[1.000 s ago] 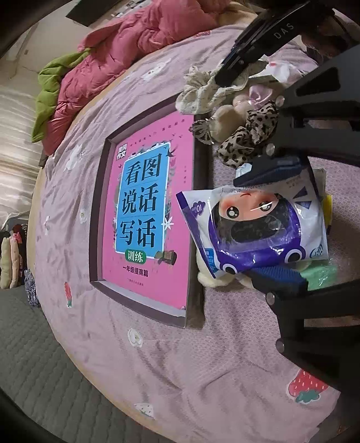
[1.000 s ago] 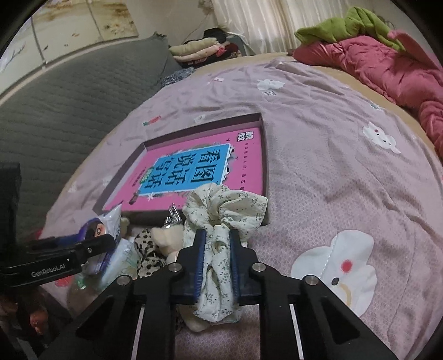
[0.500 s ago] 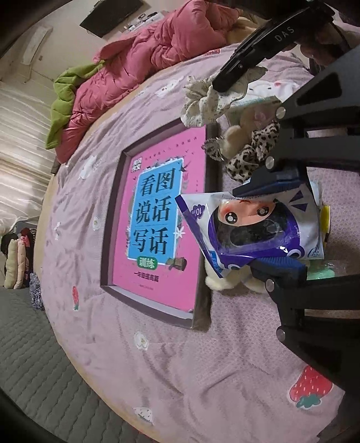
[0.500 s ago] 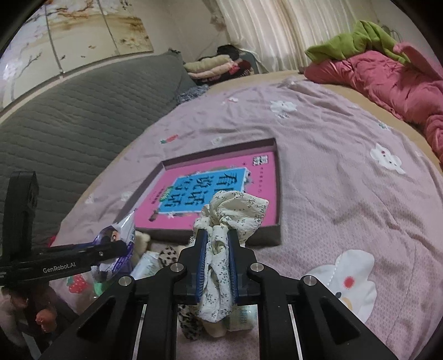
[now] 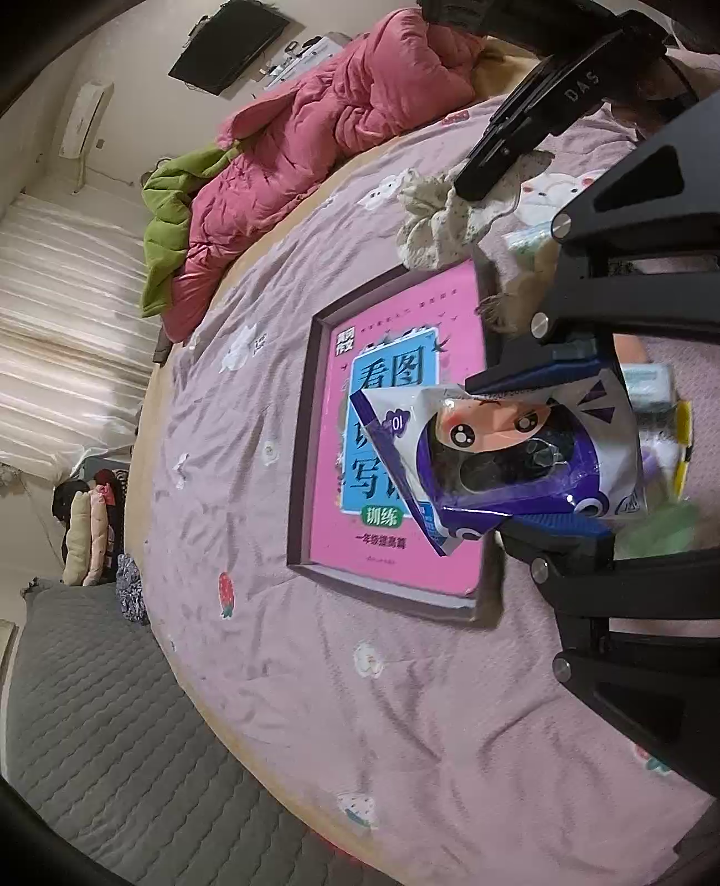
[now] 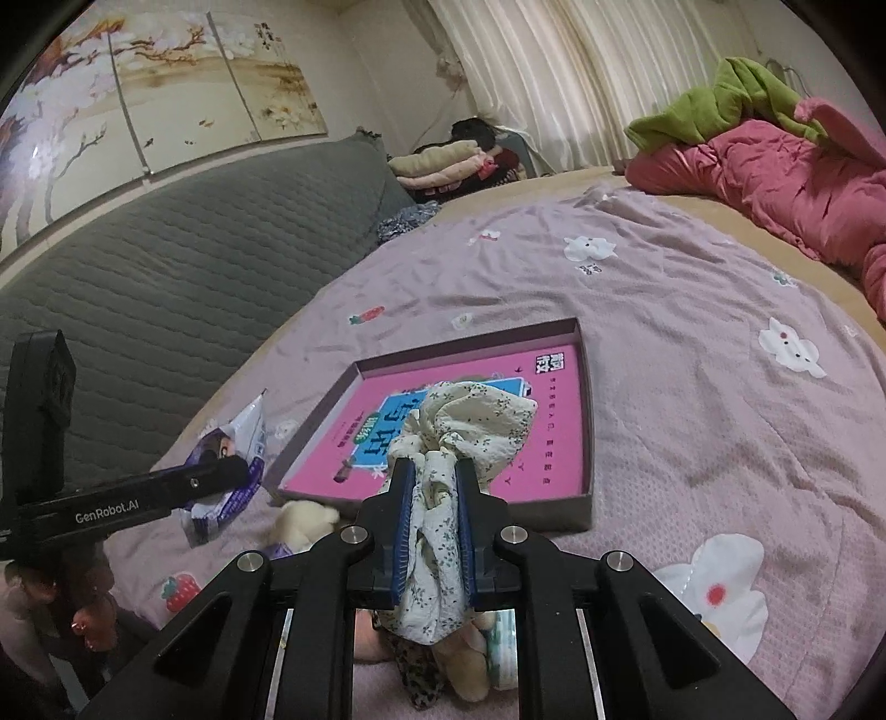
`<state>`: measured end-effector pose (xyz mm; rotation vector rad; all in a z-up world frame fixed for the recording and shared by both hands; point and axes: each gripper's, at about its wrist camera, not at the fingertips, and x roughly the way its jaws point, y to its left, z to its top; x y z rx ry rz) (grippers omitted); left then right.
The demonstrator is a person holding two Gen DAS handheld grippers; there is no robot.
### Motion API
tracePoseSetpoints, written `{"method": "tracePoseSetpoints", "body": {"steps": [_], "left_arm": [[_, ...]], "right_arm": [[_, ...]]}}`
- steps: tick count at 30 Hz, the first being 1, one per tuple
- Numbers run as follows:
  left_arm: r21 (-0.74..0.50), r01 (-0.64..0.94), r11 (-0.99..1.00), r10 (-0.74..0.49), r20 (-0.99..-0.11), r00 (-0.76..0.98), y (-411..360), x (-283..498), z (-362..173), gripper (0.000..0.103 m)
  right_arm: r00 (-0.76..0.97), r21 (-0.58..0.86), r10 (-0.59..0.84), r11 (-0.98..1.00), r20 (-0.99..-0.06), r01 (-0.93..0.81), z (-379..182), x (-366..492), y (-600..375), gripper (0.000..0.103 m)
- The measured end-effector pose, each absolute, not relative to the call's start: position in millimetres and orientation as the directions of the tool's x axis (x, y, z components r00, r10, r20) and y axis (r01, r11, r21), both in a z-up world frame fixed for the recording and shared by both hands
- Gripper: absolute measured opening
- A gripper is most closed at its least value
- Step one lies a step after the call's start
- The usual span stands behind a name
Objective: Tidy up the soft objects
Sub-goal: 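Carry the snack bag and scrunchie over the tray with both tools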
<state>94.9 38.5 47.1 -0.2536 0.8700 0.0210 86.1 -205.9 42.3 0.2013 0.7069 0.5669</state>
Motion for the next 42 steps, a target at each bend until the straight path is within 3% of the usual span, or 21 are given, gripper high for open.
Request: {"method": "tracePoseSetpoints", "body": {"steps": [20,42], "left_arm": [[-0.208,-0.144,0.967,-0.064,-0.752,0.656,81.3,147.4,19.3,0.038],[-0.176,-0.133,0.975,-0.063,-0.800,0.597,86.8,184.9,-18.1,0.038]], "right_arm": [[0.634,0.307,0.535,0.843,-0.558,-0.442,46.1,134.7,-183.1,0.015],[0.577,0.291,0.493,0.864,-0.651,-0.411,10.0,181.0,-173.5,0.015]]}}
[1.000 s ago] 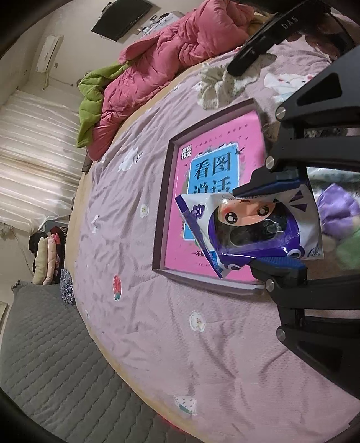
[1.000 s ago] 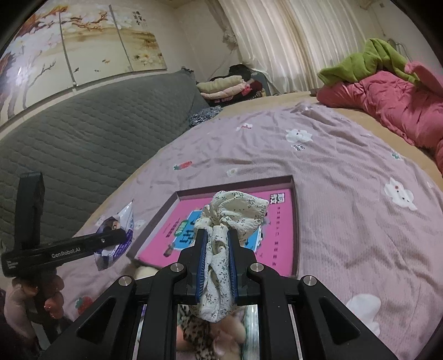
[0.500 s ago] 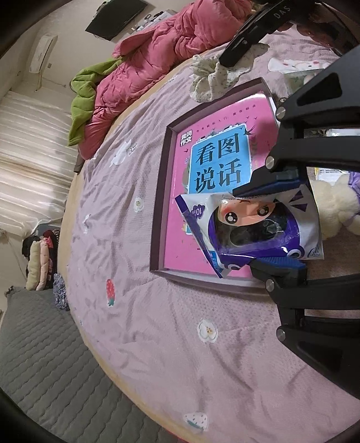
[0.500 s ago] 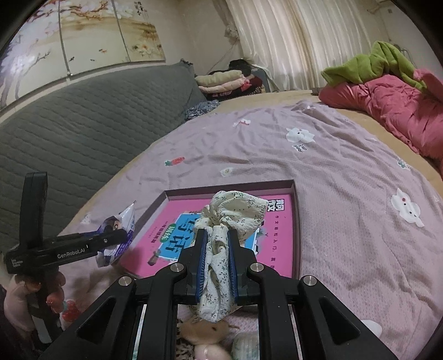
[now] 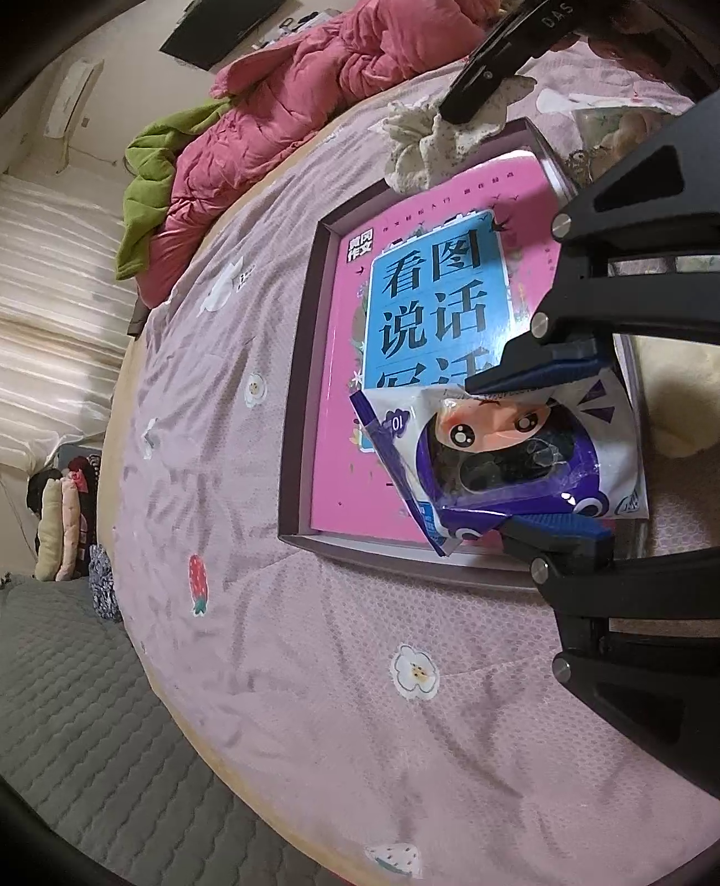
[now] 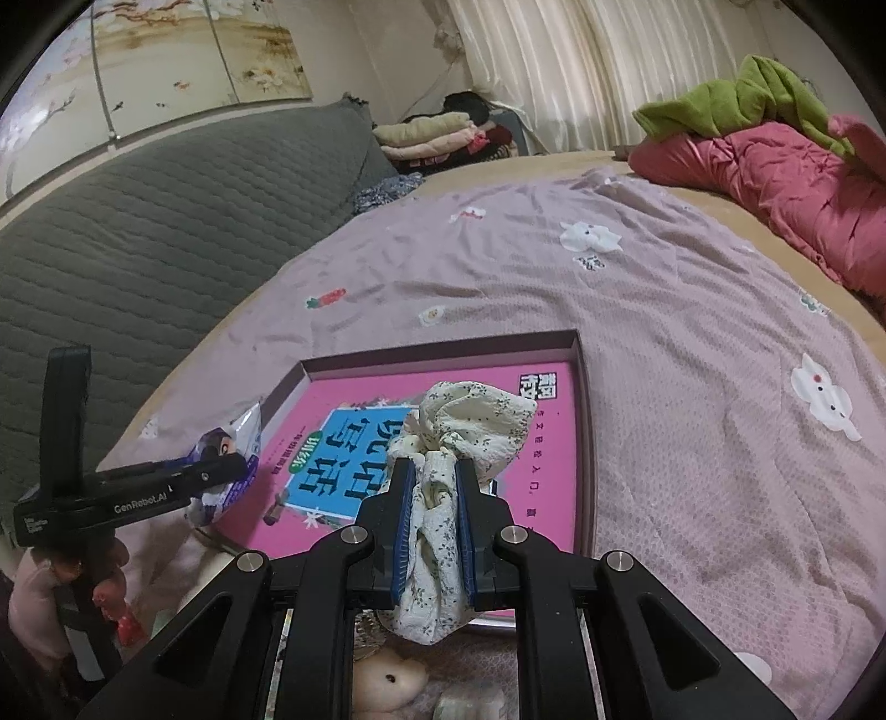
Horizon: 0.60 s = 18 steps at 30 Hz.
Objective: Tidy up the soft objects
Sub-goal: 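Carry the snack bag and scrunchie over the tray with both tools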
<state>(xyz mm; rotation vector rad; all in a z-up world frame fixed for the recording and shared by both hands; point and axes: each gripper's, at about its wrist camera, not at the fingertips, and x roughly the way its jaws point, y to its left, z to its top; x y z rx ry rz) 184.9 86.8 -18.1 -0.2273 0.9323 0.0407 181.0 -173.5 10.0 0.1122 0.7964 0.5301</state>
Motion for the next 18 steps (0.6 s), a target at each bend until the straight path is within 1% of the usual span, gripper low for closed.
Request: {"method": "tracePoseSetpoints", "body": {"steps": [6,14,18], "left_arm": [[-0.147,-0.117,0.982,-0.050,-0.804,0.593,82.0,187.3,-20.1,0.038],[-0.122,-0.092,0.988,-0.045,-0.808,0.587,73.1,188.0,-23.0,0.038],[-0.107,-0.080,0.991,-0.040,-0.811,0.584,69.3,188.8,-24.5,0.038]], "right_arm": [[0.546,0.283,0.466,0.877,-0.696,-0.388,-3.3,186.2,-171.4,0.015],[0.499,0.216,0.385,0.906,-0.776,-0.363,-24.1,190.3,-166.9,0.015],[0.485,0.192,0.359,0.913,-0.797,-0.360,-31.8,190.8,-166.4,0.016]]}}
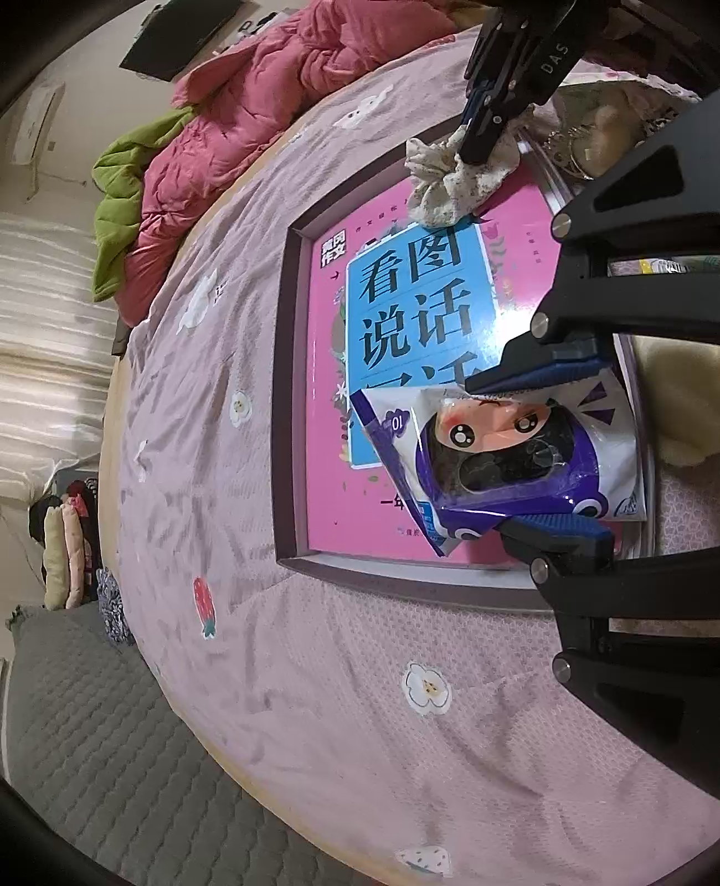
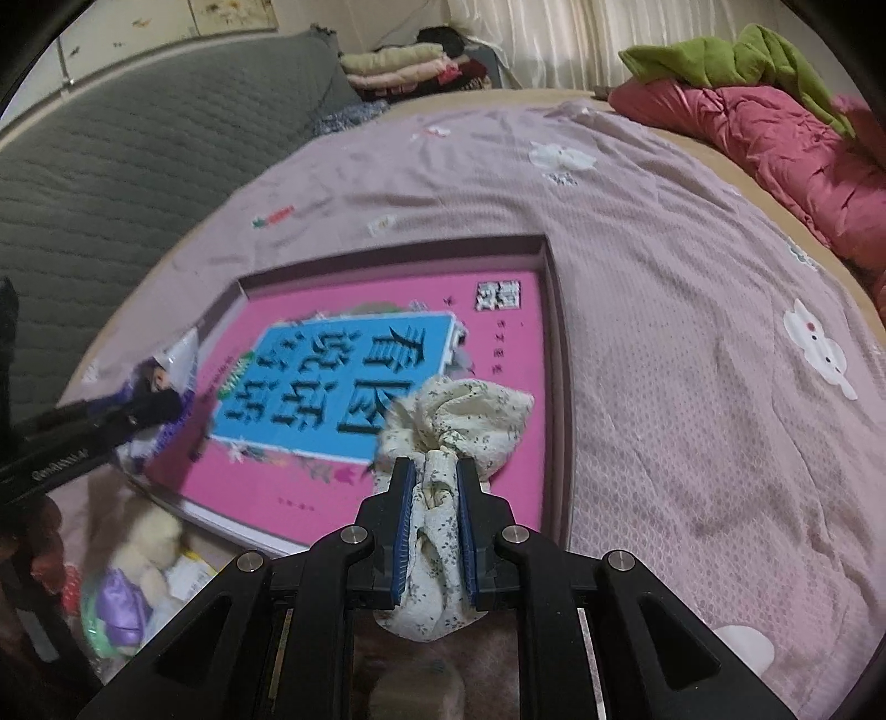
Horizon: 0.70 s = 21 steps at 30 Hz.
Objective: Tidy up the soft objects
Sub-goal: 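Carry the snack bag and scrunchie over the tray with both tools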
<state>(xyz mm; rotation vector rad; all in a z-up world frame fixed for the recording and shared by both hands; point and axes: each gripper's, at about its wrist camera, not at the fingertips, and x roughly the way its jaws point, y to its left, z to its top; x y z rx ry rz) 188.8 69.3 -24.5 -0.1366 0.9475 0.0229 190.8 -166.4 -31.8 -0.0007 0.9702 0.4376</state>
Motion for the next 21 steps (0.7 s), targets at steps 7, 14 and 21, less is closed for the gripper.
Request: {"method": "tracePoseSetpoints", "body": {"steps": [7,14,21], "left_arm": [[-0.067,-0.062,0.996,-0.018,-0.813,0.583,63.8,190.9,-30.8,0.038],[-0.040,-0.062,0.997,0.003,-0.822,0.570,62.9,196.3,-38.0,0.038],[-0.048,-0.057,0.997,-0.009,-0.834,0.552,64.7,198.4,-42.9,0.039]], "right_arm": [[0.484,0.162,0.330,0.920,-0.811,-0.356,-37.6,192.6,-165.8,0.019],[0.478,0.161,0.329,0.919,-0.814,-0.359,-37.8,192.6,-165.8,0.024],[0.478,0.169,0.333,0.920,-0.813,-0.353,-33.7,192.0,-167.4,0.032]]}}
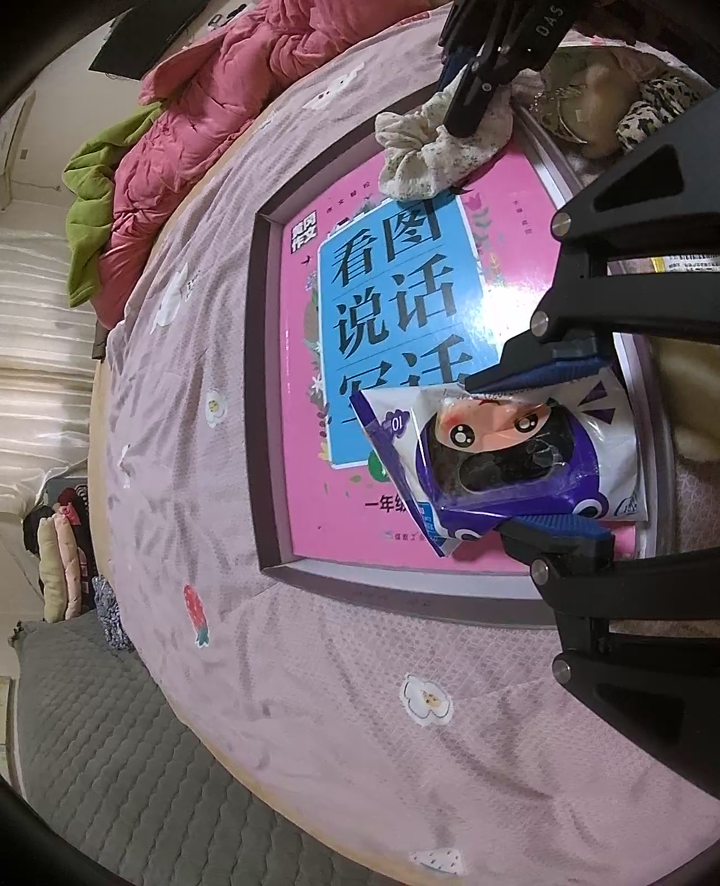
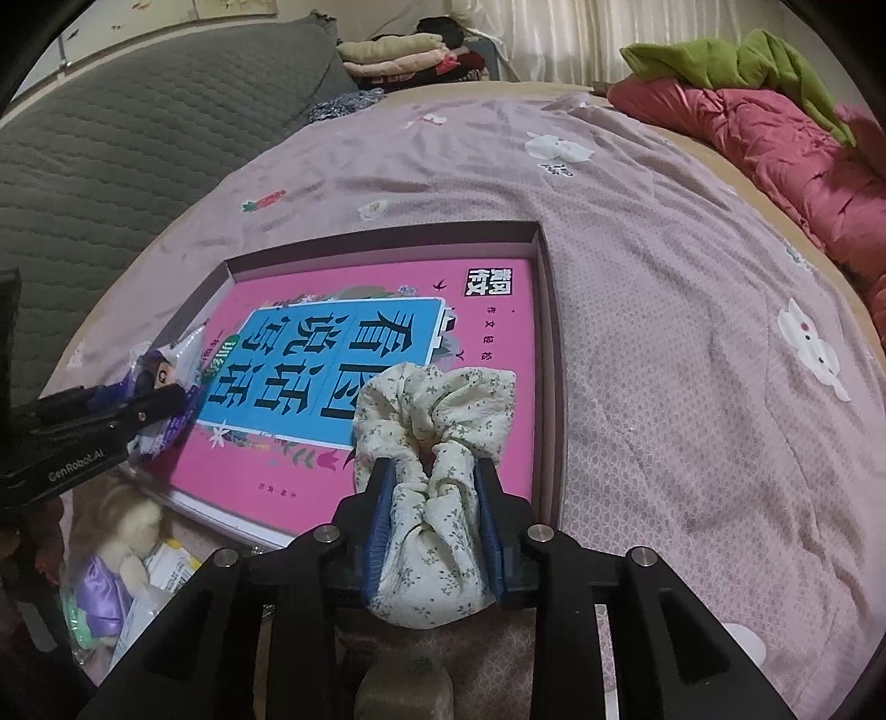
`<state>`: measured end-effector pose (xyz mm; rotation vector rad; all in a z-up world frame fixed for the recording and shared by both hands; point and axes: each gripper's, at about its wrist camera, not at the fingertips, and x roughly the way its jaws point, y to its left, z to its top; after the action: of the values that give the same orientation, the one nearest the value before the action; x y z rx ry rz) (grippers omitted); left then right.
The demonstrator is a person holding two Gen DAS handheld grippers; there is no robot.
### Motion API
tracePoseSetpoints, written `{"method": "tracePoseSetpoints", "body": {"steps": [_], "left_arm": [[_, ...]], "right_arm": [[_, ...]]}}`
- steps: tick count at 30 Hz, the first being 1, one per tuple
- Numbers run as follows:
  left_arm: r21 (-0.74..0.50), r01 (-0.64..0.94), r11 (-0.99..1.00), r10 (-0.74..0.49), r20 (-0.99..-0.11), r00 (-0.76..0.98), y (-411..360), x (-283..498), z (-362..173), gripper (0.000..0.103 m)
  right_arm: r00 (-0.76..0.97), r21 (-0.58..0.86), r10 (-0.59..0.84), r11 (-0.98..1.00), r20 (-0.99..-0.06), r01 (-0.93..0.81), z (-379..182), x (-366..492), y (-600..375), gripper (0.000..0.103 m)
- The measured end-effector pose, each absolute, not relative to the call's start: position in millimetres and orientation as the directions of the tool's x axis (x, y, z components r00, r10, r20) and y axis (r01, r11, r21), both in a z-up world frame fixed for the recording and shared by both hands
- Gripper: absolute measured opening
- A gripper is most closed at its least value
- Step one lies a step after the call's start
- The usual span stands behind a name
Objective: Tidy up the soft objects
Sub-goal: 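Carry the snack bag and scrunchie over the tray with both tools, then lower the scrunchie into the tray and open right tool while left tool lowers the bag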
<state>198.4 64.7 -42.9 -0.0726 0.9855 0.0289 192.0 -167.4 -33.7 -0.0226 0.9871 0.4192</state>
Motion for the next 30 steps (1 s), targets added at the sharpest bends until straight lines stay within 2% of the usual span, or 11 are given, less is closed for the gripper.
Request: {"method": "tracePoseSetpoints", "body": {"steps": [5,13,30], "left_arm": [[-0.047,-0.050,0.998,-0.012,-0.833,0.553,63.3,198.9,-44.9,0.039],[-0.085,-0.056,0.995,-0.041,-0.841,0.540,67.5,200.2,-45.4,0.042],[-0.135,-0.073,0.988,-0.076,-0.841,0.535,74.5,201.3,-44.5,0.044]], "right_arm": [[0.482,0.183,0.343,0.920,-0.806,-0.348,-29.1,190.7,-170.0,0.043],[0.509,0.186,0.354,0.918,-0.785,-0.351,-20.1,188.8,-172.4,0.051],[0.506,0.191,0.356,0.917,-0.785,-0.350,-21.5,189.2,-171.5,0.055]]}}
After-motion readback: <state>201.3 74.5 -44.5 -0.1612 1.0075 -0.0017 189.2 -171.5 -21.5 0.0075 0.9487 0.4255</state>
